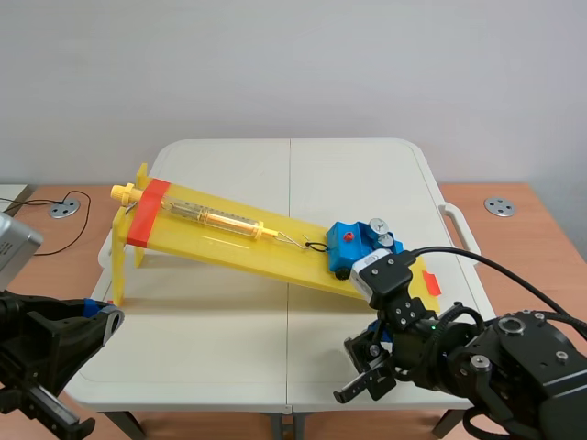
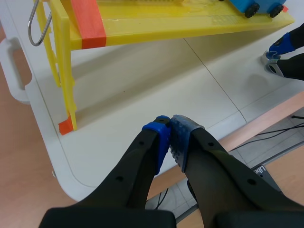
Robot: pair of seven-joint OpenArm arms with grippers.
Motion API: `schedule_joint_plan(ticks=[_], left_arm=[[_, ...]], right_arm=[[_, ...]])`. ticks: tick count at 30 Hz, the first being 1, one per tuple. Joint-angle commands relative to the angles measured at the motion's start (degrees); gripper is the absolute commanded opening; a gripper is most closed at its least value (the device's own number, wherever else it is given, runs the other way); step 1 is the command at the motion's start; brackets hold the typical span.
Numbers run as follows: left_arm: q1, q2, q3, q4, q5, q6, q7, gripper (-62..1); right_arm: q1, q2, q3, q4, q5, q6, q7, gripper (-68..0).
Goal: Place the four metal weights on the blue cart on the ramp.
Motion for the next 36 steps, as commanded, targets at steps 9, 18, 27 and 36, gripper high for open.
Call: schedule_joint_plan(ticks=[9,18,27,36], left_arm=[[-1.3,0.6,-0.9,3.8,-3.4,-1.2,-5.6,-57.3],[-1.3,0.6,-0.9,3.8,-3.4,-1.2,-5.5,-57.3],[-1.3,0.6,-0.9,3.8,-3.4,-1.2,-5.5,-57.3],[-1.3,0.6,-0.9,3.8,-3.4,-1.2,-5.5,-57.3]], right_arm=[[4.1,0.7,0.9,1.3,1.3,-2.1,4.6,-65.9],[2.6,3.1,1.6,6.4,2.9,-2.1,1.9,-66.9],[-5.0,4.8,8.8,19.3,7.8,-2.1,-2.1,-66.9],[-10.3,4.8,17.7,29.0,14.5,-1.4,-4.4,-66.9]])
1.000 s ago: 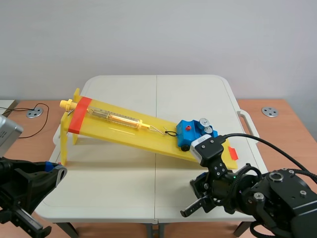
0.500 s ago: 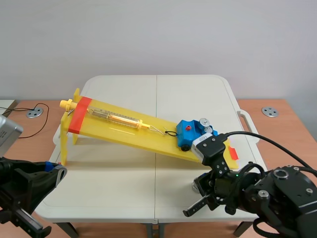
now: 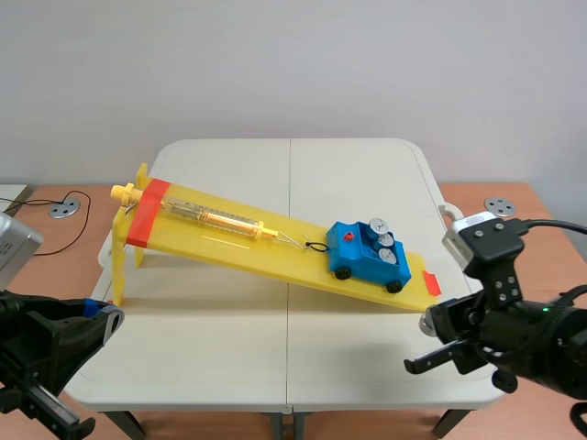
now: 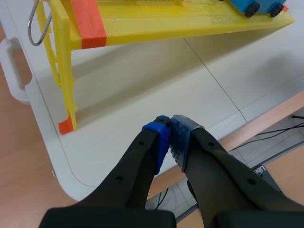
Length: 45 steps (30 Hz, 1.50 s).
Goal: Place the four metal weights on the blue cart on the ramp.
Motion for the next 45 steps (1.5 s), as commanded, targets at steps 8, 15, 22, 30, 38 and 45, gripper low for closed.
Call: schedule_joint_plan(ticks=[8,15,22,30,38,45], left_arm=[[-1.2,0.6,-0.9,3.8,-3.4,-1.2,-5.5,-57.3],[-1.2,0.6,-0.9,3.8,-3.4,-1.2,-5.5,-57.3],[-1.2,0.6,-0.9,3.8,-3.4,-1.2,-5.5,-57.3],[-1.2,0.6,-0.9,3.8,-3.4,-1.2,-5.5,-57.3],[-1.2,0.6,-0.9,3.8,-3.4,-1.2,-5.5,-57.3],[-1.2,0.6,-0.9,3.8,-3.4,-1.2,-5.5,-57.3]], right_arm=[[0.4,2.7,10.7,14.2,10.6,0.7,2.4,-66.9],[2.2,2.7,14.2,14.7,12.9,0.7,3.3,-66.9],[8.7,2.6,11.8,14.3,12.6,0.4,3.3,-66.9],[14.8,2.3,4.7,9.4,7.4,-1.4,3.9,-66.8],[19.9,-0.3,-0.7,3.6,3.1,-2.0,4.8,-66.8],[22.9,-2.4,-4.0,-0.8,0.8,-2.5,5.7,-66.8]])
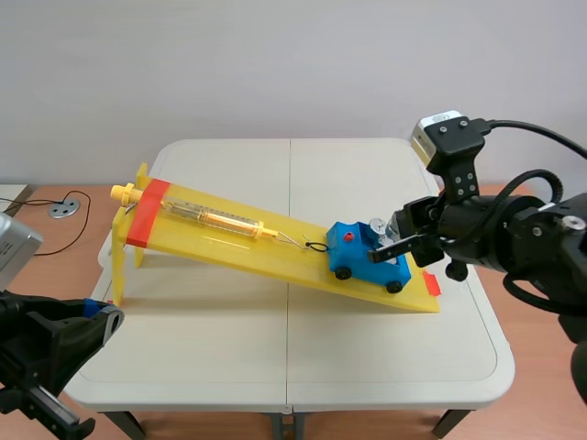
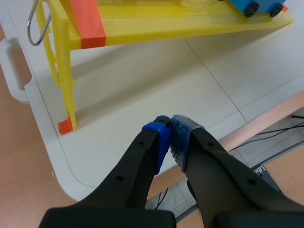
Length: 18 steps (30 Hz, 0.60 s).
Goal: Place the four metal weights on the blue cart on the ramp.
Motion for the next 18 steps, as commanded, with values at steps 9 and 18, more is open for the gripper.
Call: schedule_joint_plan(ticks=[9,18], left_arm=[[-1.3,0.6,-0.9,3.8,-3.4,-1.2,-5.5,-57.3],[-1.3,0.6,-0.9,3.8,-3.4,-1.2,-5.5,-57.3]], right_arm=[[8.3,-0.4,-2.2,-0.5,-0.5,-3.1,9.6,-66.9],[9.7,-1.6,-2.8,-2.9,-1.6,-3.3,10.8,-66.9]])
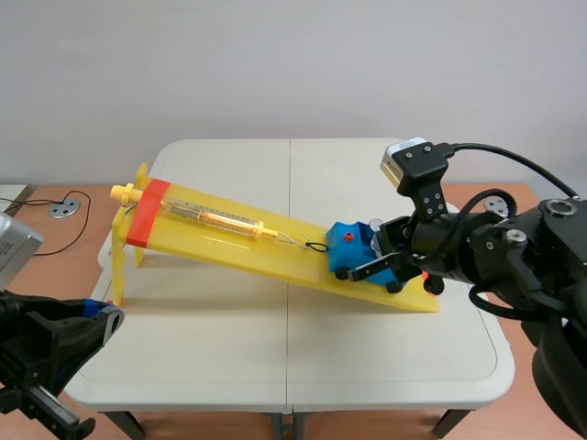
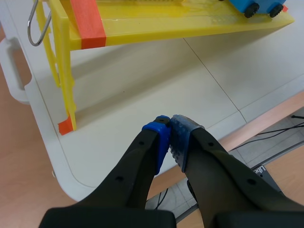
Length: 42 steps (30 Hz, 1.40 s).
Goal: Place the four metal weights on the blue cart on the ramp.
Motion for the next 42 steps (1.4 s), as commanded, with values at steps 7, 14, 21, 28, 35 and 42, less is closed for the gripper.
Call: schedule_joint_plan(ticks=[7,14,21,28,35,42], left_arm=[[-1.3,0.6,-0.9,3.8,-3.4,-1.2,-5.5,-57.3],[-1.3,0.6,-0.9,3.8,-3.4,-1.2,-5.5,-57.3],[-1.3,0.6,-0.9,3.8,-3.4,-1.2,-5.5,-57.3],[-1.3,0.6,-0.9,3.8,-3.4,-1.2,-5.5,-57.3],[-1.3,0.6,-0.9,3.8,-3.4,-1.2,-5.5,-57.3],[-1.3,0.6,-0.9,3.8,-3.4,-1.2,-5.5,-57.3]], right_arm=[[7.0,-0.8,0.8,4.1,1.7,-2.8,9.4,-66.9],[7.0,-0.8,0.8,4.0,1.7,-2.8,9.4,-66.9],[7.0,-0.8,0.8,3.5,1.7,-2.8,9.4,-64.9],[7.0,-0.8,0.8,2.8,1.7,-2.7,9.9,-55.4],[7.0,-0.8,0.8,2.8,1.7,-2.5,10.1,-51.9],[7.0,-0.6,0.8,3.1,1.8,-1.8,9.8,-51.9]])
